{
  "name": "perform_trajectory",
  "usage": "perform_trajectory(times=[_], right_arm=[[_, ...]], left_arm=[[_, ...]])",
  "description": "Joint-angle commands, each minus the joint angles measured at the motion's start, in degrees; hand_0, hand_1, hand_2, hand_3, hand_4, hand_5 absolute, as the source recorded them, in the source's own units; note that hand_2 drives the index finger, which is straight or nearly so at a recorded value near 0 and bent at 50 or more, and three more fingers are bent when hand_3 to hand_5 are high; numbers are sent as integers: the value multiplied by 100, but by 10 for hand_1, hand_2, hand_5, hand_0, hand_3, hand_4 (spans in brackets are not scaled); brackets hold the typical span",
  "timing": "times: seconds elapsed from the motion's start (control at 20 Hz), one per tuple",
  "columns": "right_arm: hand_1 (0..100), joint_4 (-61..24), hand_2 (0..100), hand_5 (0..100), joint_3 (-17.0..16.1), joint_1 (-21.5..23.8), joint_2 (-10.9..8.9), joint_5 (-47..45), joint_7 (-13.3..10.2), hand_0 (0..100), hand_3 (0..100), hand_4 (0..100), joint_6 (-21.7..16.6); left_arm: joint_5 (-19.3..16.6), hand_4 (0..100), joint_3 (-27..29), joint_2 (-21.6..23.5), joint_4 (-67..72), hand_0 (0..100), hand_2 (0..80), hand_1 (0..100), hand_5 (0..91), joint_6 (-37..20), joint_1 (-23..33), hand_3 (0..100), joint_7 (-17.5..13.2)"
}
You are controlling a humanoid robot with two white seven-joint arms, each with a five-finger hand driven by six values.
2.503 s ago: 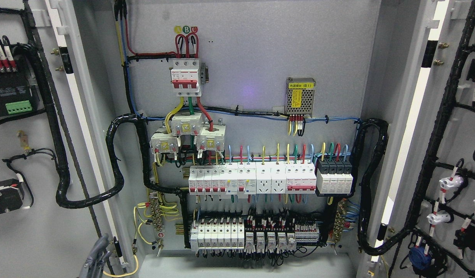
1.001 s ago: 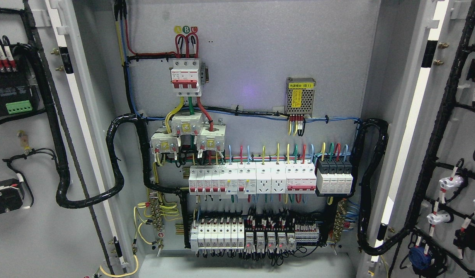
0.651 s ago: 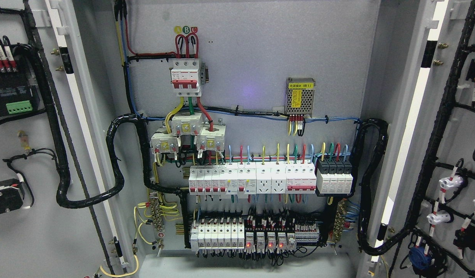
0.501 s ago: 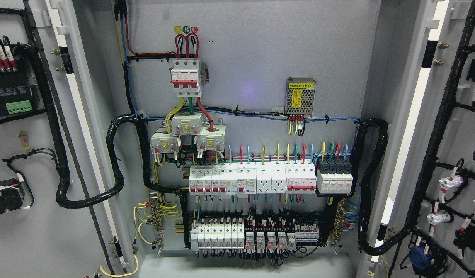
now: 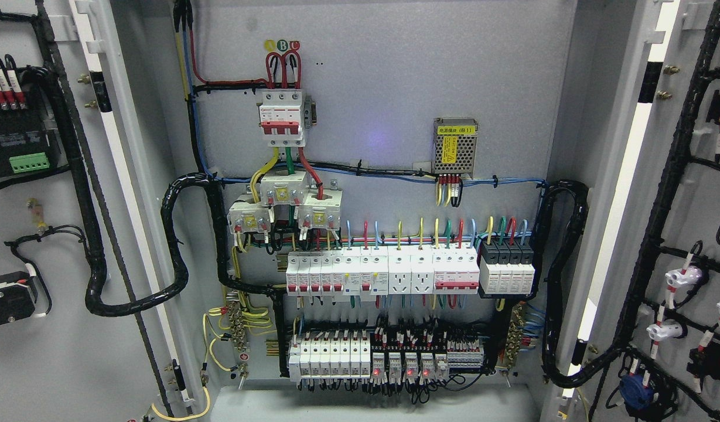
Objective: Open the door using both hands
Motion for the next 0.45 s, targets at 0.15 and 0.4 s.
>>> perform_trajectory(times=[0.15, 0.4], right_arm=[[143, 1211, 0, 0, 31, -51, 364, 368, -449, 56, 0, 0, 429], [143, 1238, 0, 0, -529, -51, 522, 368, -475, 56, 0, 0, 771]], left_arm=[[109, 0, 42, -68, 427, 120, 0, 556, 0, 758, 127, 0, 44], [136, 0, 51, -94, 348, 120, 0, 556, 0, 741, 162, 0, 176]])
